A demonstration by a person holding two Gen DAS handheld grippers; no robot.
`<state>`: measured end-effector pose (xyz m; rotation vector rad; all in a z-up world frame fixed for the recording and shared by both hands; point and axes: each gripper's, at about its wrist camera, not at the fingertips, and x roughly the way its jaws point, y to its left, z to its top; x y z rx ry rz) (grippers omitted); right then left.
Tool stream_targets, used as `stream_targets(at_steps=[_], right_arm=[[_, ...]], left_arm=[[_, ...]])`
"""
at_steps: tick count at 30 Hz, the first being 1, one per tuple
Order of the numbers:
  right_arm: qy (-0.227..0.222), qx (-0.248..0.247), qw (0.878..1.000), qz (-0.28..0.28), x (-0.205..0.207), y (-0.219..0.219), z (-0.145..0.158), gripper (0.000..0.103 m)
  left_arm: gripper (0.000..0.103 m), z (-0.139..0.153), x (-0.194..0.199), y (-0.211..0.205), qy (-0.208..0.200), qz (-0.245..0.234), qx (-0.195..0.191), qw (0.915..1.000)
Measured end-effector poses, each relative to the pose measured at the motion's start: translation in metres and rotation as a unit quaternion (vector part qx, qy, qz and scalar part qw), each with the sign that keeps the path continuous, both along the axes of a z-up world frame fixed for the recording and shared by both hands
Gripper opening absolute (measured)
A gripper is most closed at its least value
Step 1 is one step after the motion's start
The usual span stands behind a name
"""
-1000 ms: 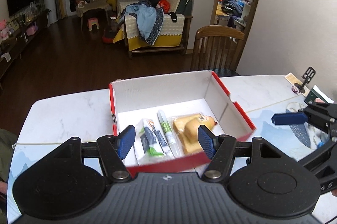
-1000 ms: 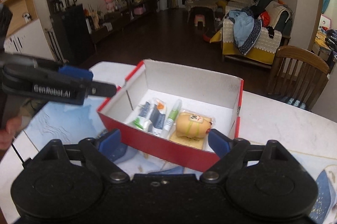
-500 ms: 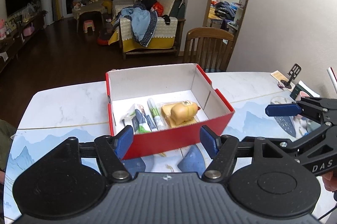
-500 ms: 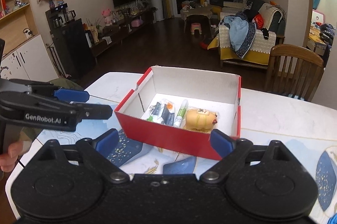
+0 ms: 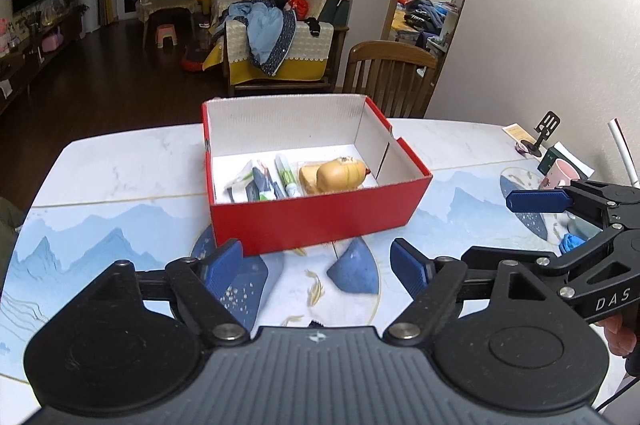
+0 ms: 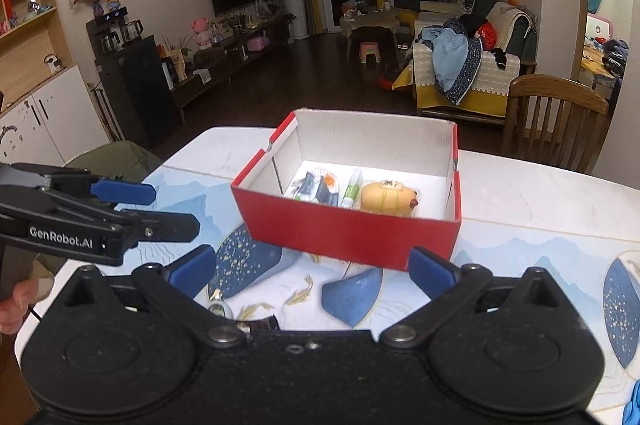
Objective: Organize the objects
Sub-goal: 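Withdraw both tools from the box back toward the table items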
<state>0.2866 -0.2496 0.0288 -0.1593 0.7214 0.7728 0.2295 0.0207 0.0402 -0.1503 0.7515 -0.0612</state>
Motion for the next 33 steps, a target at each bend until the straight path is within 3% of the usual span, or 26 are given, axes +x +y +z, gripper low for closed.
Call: stream_targets(at_steps=[8, 14, 21, 29, 33], right_arm=[[0.007, -0.018, 1.0, 0.001, -0.013, -0.004, -0.021, 0.102], [0.024, -0.029, 0.999, -0.01, -0.017, -0.01, -0.039, 0.102], [0.045, -0.043, 0.998, -0.026, -0.019, -0.017, -0.063, 0.102], [0.062, -0.063, 0.995, -0.037, -0.019, -0.021, -0.085, 0.102], [0.076, -0.068, 0.994, -0.037, -0.02, -0.022, -0.094, 0.102]], left_arm=[[0.086, -0.016, -0.017, 0.0, 0.01, 0.004, 0.003, 0.9999], [0.101, -0.037, -0.03, 0.0, 0.028, 0.005, 0.0, 0.9996], [0.102, -0.069, -0.045, 0.0, 0.05, 0.014, -0.003, 0.9986], [0.102, -0.106, -0.057, 0.002, 0.091, 0.022, 0.019, 0.9954], [0.102, -0.122, -0.062, 0.007, 0.115, 0.029, 0.006, 0.993]])
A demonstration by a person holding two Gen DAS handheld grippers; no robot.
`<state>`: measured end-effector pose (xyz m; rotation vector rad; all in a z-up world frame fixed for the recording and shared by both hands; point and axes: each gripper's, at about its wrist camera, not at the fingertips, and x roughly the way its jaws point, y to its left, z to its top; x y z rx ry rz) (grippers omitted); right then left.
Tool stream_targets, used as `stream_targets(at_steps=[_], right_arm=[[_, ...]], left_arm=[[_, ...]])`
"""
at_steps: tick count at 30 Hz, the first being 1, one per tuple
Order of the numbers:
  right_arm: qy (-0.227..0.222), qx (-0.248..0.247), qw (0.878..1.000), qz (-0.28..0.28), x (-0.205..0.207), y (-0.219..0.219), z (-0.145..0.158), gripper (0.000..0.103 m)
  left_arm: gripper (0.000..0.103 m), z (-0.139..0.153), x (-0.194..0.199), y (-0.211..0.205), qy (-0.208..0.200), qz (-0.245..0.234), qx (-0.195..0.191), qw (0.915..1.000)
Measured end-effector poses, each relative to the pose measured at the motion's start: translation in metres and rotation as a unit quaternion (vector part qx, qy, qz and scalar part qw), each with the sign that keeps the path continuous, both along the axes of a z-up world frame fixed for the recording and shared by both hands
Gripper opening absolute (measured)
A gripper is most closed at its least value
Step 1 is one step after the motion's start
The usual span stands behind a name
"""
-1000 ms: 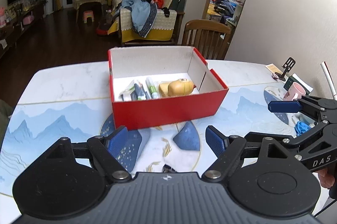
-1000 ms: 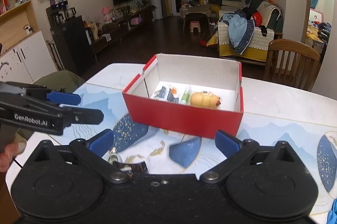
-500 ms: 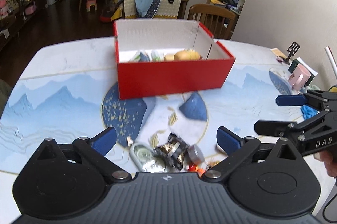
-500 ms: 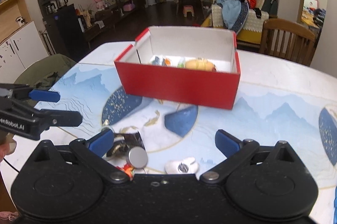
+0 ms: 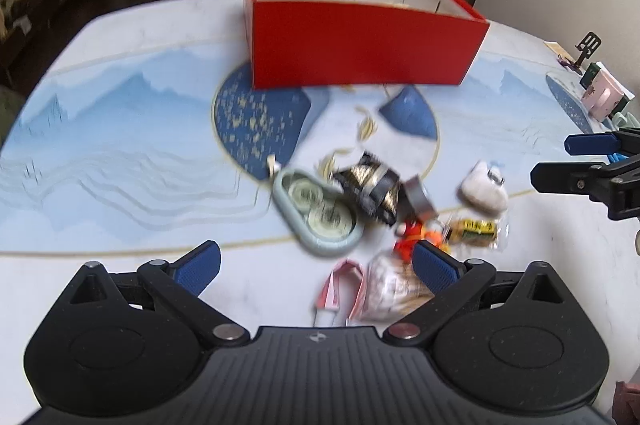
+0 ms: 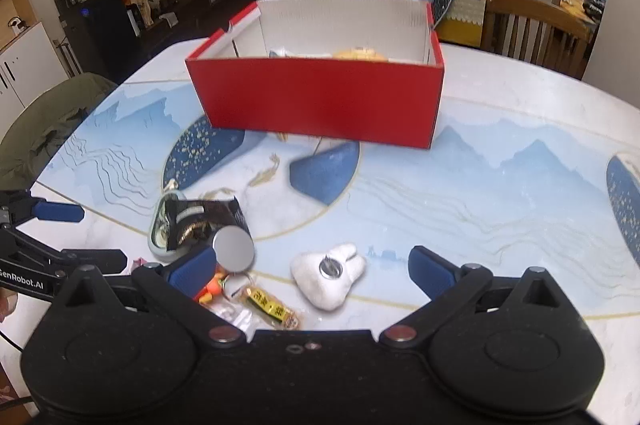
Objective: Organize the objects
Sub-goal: 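Grasp the pink-and-white tube with the left tool while the right tool grasps the white heart plush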
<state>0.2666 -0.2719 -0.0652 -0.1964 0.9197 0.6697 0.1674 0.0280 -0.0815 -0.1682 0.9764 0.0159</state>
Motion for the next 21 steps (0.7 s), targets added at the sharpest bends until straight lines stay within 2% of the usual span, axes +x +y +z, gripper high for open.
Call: stream_targets(at_steps=[13, 21], right_arm=[[0.02, -0.022, 1.0, 0.003, -0.004, 0.003, -0.023, 0.102], [0.024, -0.034, 0.999, -0.023, 0.006, 0.008, -0.038, 0.102]], left_arm=[[0.102, -0.031, -0.004, 0.0, 0.029, 0.008, 0.022, 0.9993], [0.102, -0.042, -0.005, 0.004, 0.036, 0.016, 0.03, 0.9988]])
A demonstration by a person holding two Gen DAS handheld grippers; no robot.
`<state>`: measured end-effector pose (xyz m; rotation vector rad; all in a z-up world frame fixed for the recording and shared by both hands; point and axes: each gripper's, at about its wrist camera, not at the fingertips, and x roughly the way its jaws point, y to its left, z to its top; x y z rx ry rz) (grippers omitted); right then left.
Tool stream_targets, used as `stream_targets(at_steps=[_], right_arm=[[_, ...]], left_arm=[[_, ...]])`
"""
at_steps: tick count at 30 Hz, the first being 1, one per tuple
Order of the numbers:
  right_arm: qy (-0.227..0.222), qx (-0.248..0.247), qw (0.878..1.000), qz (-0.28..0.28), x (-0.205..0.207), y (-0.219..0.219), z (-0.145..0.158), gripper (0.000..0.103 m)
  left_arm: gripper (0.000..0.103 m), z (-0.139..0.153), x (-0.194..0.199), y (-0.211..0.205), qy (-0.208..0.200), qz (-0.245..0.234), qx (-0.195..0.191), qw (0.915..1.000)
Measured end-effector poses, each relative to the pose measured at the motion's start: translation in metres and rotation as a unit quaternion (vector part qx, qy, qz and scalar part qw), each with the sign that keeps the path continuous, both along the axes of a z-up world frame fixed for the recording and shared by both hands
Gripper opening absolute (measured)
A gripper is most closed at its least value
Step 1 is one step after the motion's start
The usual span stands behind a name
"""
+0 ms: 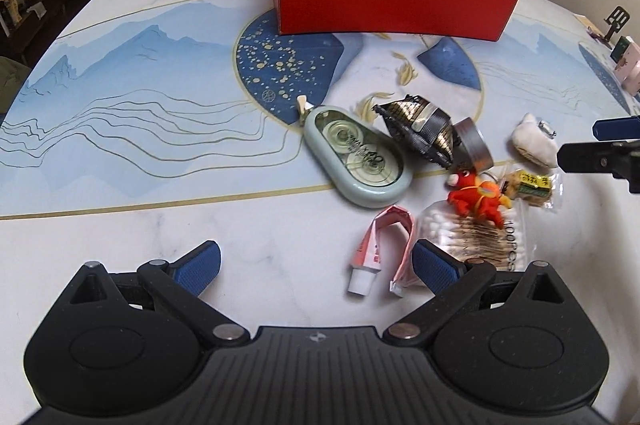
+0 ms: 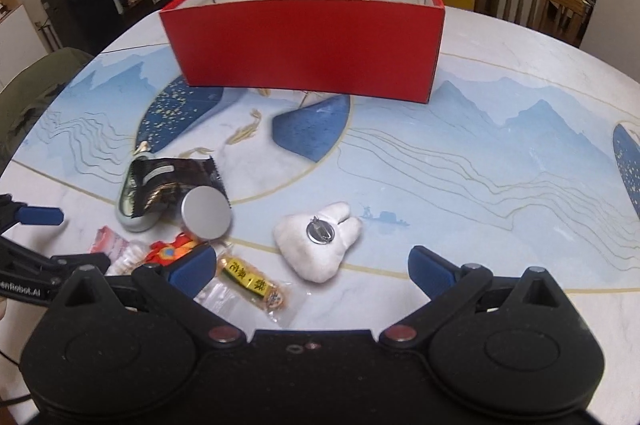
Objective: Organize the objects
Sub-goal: 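Grasp the pink-and-white tube with the left tool while the right tool grasps the white heart plush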
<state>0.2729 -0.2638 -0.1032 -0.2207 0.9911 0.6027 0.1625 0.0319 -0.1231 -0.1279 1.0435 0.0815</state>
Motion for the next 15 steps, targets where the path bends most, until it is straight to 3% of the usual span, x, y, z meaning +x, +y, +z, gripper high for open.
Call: stream_targets(at_steps=[6, 11, 15], right_arm=[[0.015, 0.008, 1.0, -0.013, 0.007, 0.007, -0.009, 0.1], [0.016, -0.009, 0.999, -0.026, 0.013, 0.012, -0.021, 0.09], [0.018, -0.017, 0.999, -0.03, 0.016, 0.014, -0.028, 0.087]], left_arm=[[0.103, -0.008, 0.0, -0.002, 0.01, -0.006, 0.02, 0.9997], [0.102, -0.01, -0.002, -0.005, 0.001, -0.011, 0.031, 0.9994], [0.101, -0.01, -0.005, -0.007, -0.005, -0.014, 0.033, 0.9993]])
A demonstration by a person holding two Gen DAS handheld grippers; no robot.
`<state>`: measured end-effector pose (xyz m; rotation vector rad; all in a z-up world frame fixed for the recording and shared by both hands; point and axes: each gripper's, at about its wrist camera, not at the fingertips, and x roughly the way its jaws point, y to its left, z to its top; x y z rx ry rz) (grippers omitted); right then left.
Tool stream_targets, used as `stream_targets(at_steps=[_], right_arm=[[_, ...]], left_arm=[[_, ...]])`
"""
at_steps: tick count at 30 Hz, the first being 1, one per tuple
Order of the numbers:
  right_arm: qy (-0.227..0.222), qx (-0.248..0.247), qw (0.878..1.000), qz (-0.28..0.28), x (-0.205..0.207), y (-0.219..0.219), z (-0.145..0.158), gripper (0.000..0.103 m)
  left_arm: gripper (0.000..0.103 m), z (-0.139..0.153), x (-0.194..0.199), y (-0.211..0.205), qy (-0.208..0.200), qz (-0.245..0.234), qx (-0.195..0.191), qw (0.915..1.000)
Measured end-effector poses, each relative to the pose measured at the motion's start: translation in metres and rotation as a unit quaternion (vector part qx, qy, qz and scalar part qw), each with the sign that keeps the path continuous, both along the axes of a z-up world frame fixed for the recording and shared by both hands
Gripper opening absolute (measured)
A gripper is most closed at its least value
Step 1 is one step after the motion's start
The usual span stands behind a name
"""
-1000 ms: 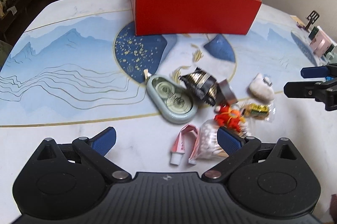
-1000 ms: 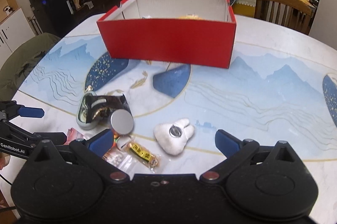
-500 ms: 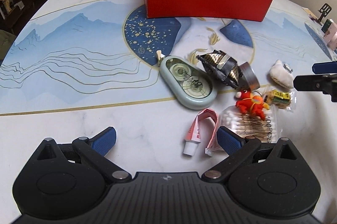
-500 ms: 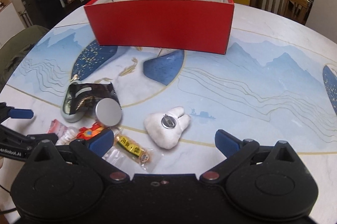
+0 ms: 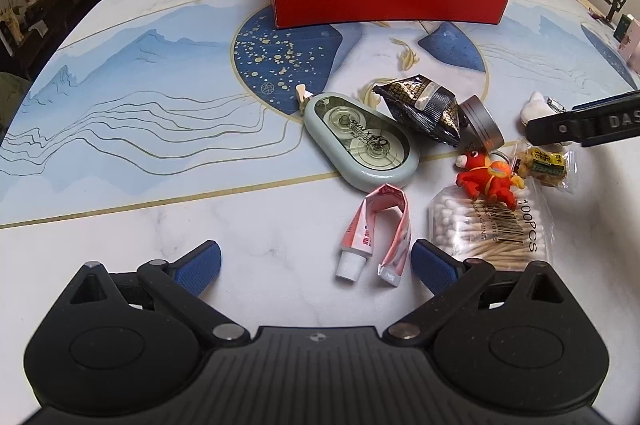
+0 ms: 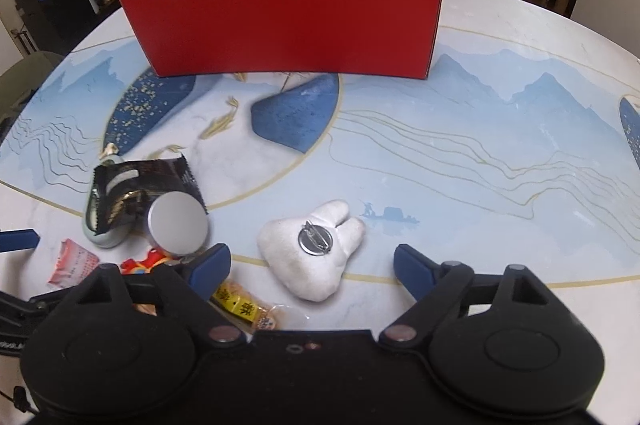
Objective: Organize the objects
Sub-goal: 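Grasp the pink-and-white tube with the left tool while the right tool grasps the white heart plush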
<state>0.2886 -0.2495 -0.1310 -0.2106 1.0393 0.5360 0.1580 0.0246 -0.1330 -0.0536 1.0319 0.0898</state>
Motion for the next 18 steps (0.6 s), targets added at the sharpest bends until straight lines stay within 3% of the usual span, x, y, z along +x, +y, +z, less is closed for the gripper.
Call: stream_targets(at_steps=[2, 6, 8, 12, 14, 18], right_arm=[[0.001, -0.004, 1.0, 0.001, 0.0, 0.001, -0.002, 0.081], [-0.002, -0.01, 1.0, 0.003, 0.0, 0.003, -0.003, 0.08], [-0.005, -0.013, 1.0, 0.006, 0.0, 0.005, -0.003, 0.076], [-0.011, -0.018, 1.0, 0.012, -0.003, 0.007, -0.002, 0.073], [-0.016, -0.023, 1.0, 0.014, -0.004, 0.009, -0.002, 0.069], [-0.025, -0.028, 0.999, 0.015, -0.006, 0.007, 0.0, 0.056]], left_arm=[[0.096, 0.001, -0.002, -0.001, -0.005, -0.004, 0.001, 1.0], [0.081, 0.005, -0.005, -0.005, -0.016, -0.017, 0.001, 0.9997], [0.066, 0.007, -0.006, -0.008, -0.021, -0.024, 0.001, 0.9995], [0.052, 0.009, -0.008, -0.013, -0.024, -0.036, 0.0, 0.999], [0.04, 0.01, -0.007, -0.015, -0.025, -0.04, -0.001, 0.9989], [0.033, 0.011, -0.006, -0.015, -0.022, -0.036, -0.003, 0.9991]])
